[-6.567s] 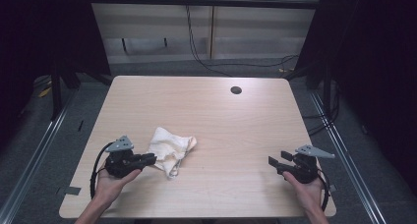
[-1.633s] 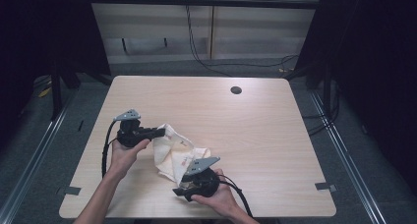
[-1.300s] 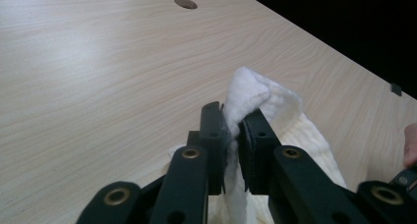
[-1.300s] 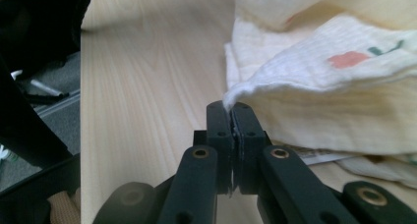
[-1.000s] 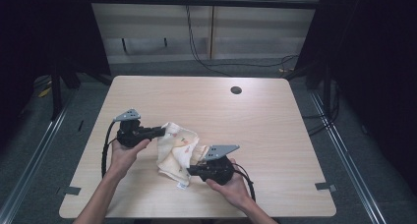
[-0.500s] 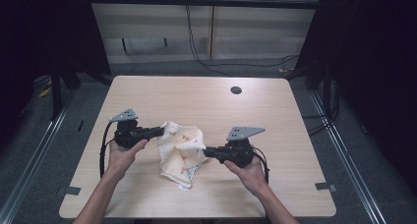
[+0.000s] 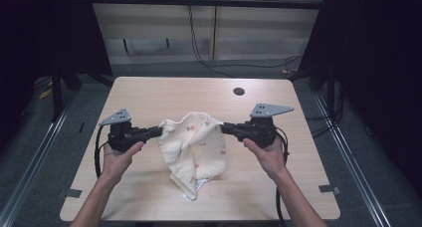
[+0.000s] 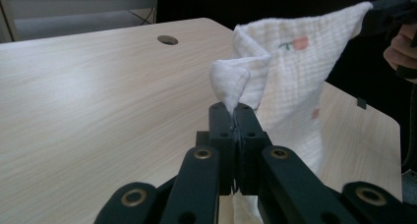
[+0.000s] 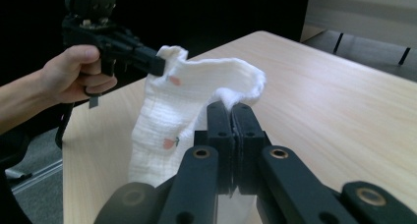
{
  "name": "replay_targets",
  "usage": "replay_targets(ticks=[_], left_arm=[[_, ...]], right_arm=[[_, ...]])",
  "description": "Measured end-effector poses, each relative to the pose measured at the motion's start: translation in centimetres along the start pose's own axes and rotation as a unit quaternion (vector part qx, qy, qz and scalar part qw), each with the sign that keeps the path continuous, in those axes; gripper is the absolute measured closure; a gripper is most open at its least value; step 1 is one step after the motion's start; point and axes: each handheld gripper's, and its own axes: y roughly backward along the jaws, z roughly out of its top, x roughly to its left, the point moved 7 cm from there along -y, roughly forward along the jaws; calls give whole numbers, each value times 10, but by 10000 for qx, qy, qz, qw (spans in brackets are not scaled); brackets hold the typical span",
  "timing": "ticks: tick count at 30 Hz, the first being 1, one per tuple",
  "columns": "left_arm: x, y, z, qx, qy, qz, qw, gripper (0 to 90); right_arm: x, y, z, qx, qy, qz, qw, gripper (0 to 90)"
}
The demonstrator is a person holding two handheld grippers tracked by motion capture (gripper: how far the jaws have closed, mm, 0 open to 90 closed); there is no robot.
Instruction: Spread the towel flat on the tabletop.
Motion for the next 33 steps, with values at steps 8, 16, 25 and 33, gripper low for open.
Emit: replay_targets(ticks=[8,16,25,33], left_arm=[[-5,7,13,-121,-102,71,9998,888],[-17,13,29,-290,-278,-19,9992,888],[-35,29,47,-475,-537,-110,9974,888],[-52,46,66,-607,-746,-112,9953,888]], right_arm=[[-7,22,14,-142,16,-148,9998,885],[-17,43,23,-222,37,-338,9992,885],[-15,67,40,-432,172,-421,9980,885],[0,89,54,-475,369,-305,9977,885]])
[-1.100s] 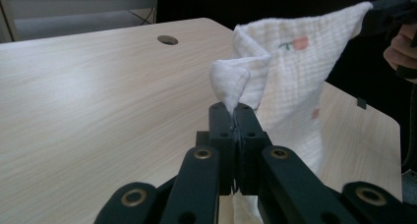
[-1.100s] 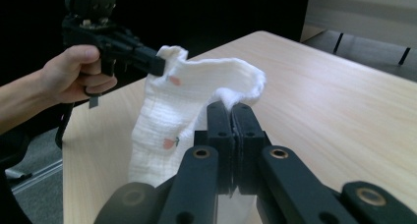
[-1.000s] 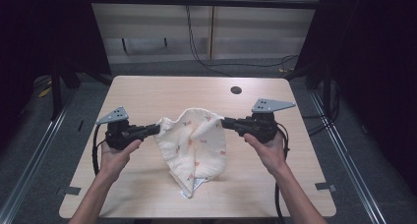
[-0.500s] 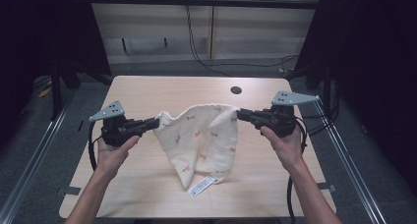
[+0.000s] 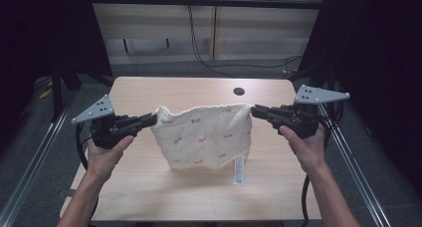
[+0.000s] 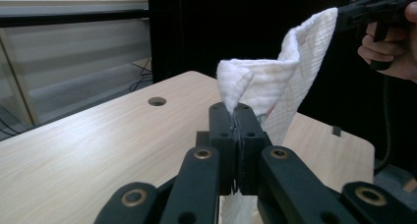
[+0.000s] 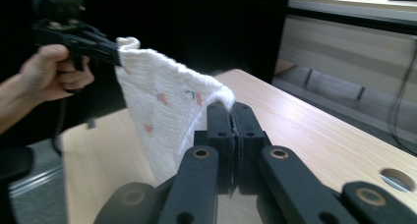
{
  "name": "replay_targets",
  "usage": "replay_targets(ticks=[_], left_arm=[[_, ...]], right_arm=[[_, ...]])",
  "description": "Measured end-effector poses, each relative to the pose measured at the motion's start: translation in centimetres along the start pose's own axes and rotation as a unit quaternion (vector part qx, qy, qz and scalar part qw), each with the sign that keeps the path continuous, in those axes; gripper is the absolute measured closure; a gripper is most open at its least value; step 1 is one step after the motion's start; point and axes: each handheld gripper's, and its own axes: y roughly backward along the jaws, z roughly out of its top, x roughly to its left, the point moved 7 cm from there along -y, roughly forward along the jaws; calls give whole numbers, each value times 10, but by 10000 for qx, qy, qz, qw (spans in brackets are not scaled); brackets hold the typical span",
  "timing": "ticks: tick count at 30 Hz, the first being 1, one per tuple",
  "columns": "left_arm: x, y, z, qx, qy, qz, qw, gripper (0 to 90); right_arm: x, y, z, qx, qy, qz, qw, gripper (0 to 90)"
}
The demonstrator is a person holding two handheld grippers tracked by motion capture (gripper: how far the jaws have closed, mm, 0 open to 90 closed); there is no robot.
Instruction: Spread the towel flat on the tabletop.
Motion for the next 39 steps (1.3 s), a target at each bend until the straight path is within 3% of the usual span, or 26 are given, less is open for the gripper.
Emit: replay_targets(ticks=[2,7,9,12,13,16,19,22,26,33,39], left_arm=[[-4,3,3,15,-117,19,9999,888],[-16,8,9,-11,-172,-57,9998,888],[-20,11,12,89,-159,-73,9998,888],[-19,8,12,199,36,-202,9996,888],[-16,4,8,301,-58,-74,9995,888],[-6,-11,-8,525,-2,-2,9986,888],[6,-26,-23,628,238,6,9977,888],[17,-38,-35,762,354,45,9965,887],[26,-52,-45,908,373,50,9952,887],[51,-56,-54,979,559,311,9931,886],[62,-61,-62,1029,639,343,9920,886]], right_arm=[[3,6,2,-6,60,-19,10000,885],[14,16,6,-70,142,57,9999,885],[20,21,8,-57,197,49,9998,886],[26,23,6,-2,228,52,9997,885],[25,20,2,88,230,19,9997,885],[14,9,-14,271,87,-44,9996,885],[-3,-4,-30,485,-54,-192,9986,885],[-17,-18,-43,688,-143,-298,9971,885],[-31,-33,-55,853,-284,-318,9954,885],[-48,-54,-69,993,-395,-375,9936,885],[-60,-64,-76,1030,-534,-365,9926,885]])
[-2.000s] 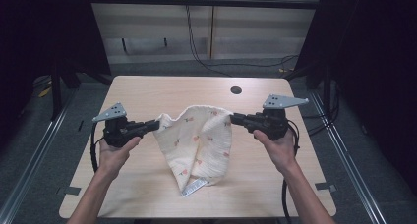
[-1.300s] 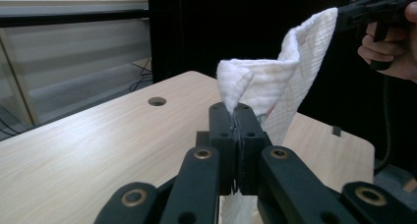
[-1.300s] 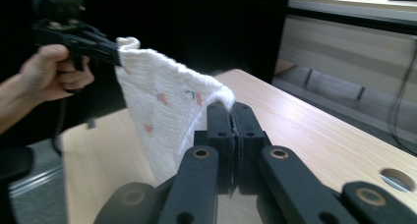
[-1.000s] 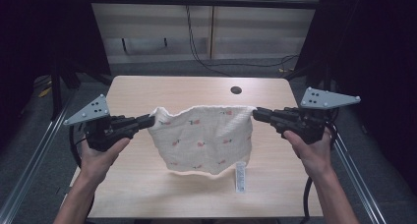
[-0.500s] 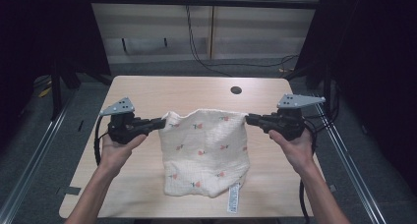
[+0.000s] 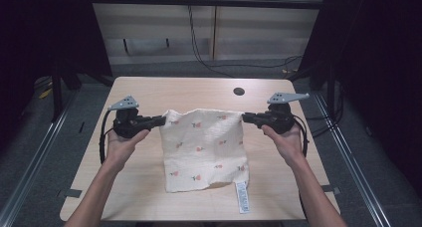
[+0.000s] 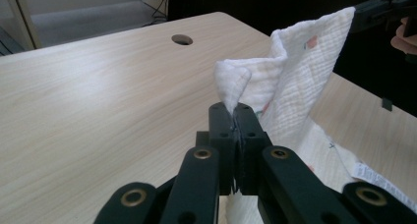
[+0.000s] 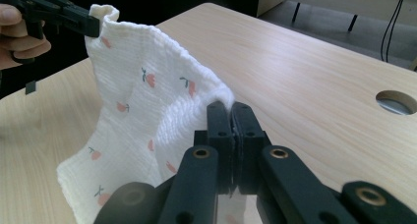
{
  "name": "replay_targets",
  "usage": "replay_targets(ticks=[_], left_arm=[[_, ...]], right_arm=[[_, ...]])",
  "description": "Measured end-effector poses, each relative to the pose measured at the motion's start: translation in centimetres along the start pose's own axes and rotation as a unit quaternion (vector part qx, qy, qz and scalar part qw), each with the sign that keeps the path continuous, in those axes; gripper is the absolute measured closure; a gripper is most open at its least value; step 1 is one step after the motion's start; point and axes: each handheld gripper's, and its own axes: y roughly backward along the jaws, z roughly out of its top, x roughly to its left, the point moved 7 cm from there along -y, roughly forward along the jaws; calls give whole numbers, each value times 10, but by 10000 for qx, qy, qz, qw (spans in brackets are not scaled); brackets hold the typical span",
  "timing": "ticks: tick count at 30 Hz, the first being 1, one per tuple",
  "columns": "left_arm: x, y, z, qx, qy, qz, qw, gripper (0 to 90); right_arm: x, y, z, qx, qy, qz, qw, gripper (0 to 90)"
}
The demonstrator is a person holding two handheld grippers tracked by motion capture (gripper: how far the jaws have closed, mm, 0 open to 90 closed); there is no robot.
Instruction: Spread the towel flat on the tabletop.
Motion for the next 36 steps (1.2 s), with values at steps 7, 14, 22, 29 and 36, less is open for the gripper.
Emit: replay_targets(ticks=[7,14,22,29,36], left_arm=[[15,-22,-5,36,227,24,9997,884],[25,-44,-11,208,287,37,9994,875],[34,-54,-17,258,455,146,9985,741],[36,-44,-20,349,461,263,9980,561],[27,-37,-27,490,301,241,9981,588]], right_arm=[[-21,-15,-6,165,-169,-122,9996,885],[-35,-33,-12,205,-176,-143,9995,882],[-51,-49,-20,283,-293,-384,9984,799],[-63,-45,-31,337,-445,-676,9961,649],[-51,-37,-32,384,-262,-540,9975,622]])
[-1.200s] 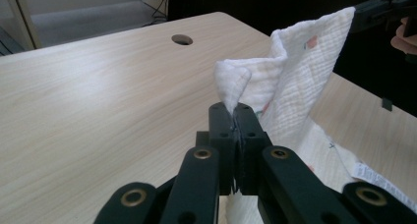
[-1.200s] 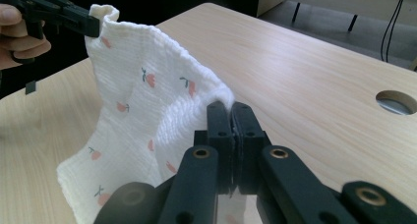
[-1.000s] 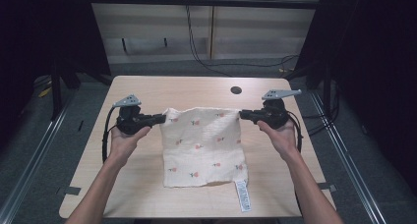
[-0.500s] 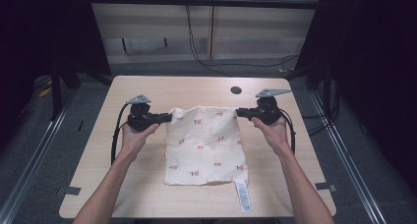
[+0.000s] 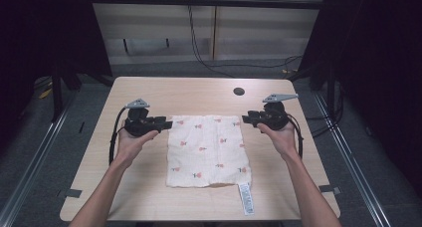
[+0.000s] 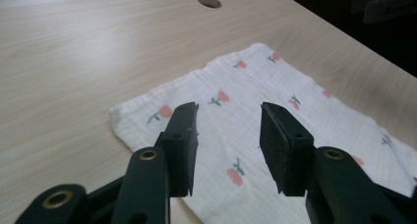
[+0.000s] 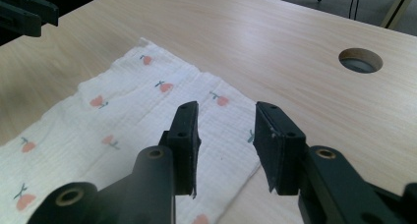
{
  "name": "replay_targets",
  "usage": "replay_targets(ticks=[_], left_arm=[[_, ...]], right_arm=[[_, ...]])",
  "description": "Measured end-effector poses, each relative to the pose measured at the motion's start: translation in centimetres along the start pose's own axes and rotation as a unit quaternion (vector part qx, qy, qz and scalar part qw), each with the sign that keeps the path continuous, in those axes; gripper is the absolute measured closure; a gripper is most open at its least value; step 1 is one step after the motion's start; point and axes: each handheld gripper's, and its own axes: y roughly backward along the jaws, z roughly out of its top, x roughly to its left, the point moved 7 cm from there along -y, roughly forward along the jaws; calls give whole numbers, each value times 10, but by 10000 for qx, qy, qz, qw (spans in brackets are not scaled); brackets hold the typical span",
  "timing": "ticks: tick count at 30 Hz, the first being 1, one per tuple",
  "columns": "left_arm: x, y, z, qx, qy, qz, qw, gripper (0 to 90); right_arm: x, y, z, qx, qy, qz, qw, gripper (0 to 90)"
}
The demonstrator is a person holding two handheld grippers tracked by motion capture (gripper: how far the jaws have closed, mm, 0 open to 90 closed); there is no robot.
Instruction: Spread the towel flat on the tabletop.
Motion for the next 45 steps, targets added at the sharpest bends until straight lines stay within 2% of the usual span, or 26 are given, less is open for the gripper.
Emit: replay_targets(ticks=[4,10,12,15,16,17,19,21,22,23,25,27,31,33,35,37,40,41,45], left_arm=[[-8,8,-8,10,-74,-54,10000,605],[-16,18,-20,49,-108,-108,9999,630],[-18,18,-25,96,-141,-153,9997,642],[-25,16,-36,308,-55,-214,9993,668],[-27,15,-42,385,-74,-221,9990,679],[-30,13,-48,473,-109,-228,9986,679],[-36,12,-58,612,-162,-321,9975,663],[-42,15,-67,609,-274,-382,9970,642],[-46,16,-72,621,-331,-417,9966,640],[-48,17,-77,657,-443,-383,9961,641],[-54,18,-84,630,-453,-534,9956,651],[-59,14,-90,813,-589,-545,9935,669],[-60,2,-98,1045,-625,-546,9911,659],[-60,-3,-101,1129,-701,-425,9902,625],[-63,-4,-102,1137,-691,-484,9899,609],[-67,-4,-106,1234,-693,-582,9882,601],[-68,-3,-112,1351,-762,-538,9864,599],[-68,-2,-113,1296,-732,-557,9873,599],[-69,0,-116,1264,-791,-493,9876,586]], right_arm=[[9,10,-2,-17,98,60,9999,600],[16,26,-15,-5,69,117,9999,579],[21,27,-26,195,161,117,9996,582],[25,26,-35,294,205,118,9993,572],[30,23,-47,363,208,55,9991,512],[30,23,-47,363,208,55,9991,512],[37,17,-63,646,258,60,9976,504],[46,14,-78,714,219,153,9971,505],[49,12,-84,774,279,172,9965,506],[54,11,-95,916,272,178,9953,508],[56,10,-101,989,305,174,9945,515],[57,7,-110,1086,312,204,9934,517],[54,5,-118,1098,230,136,9936,518],[53,2,-120,1123,239,110,9933,518],[54,1,-120,1144,319,48,9929,517],[53,1,-118,1074,344,62,9936,517],[52,-2,-123,1168,360,-47,9925,508],[52,-3,-123,1120,356,-59,9930,507],[55,-4,-123,1109,456,-127,9927,523]])
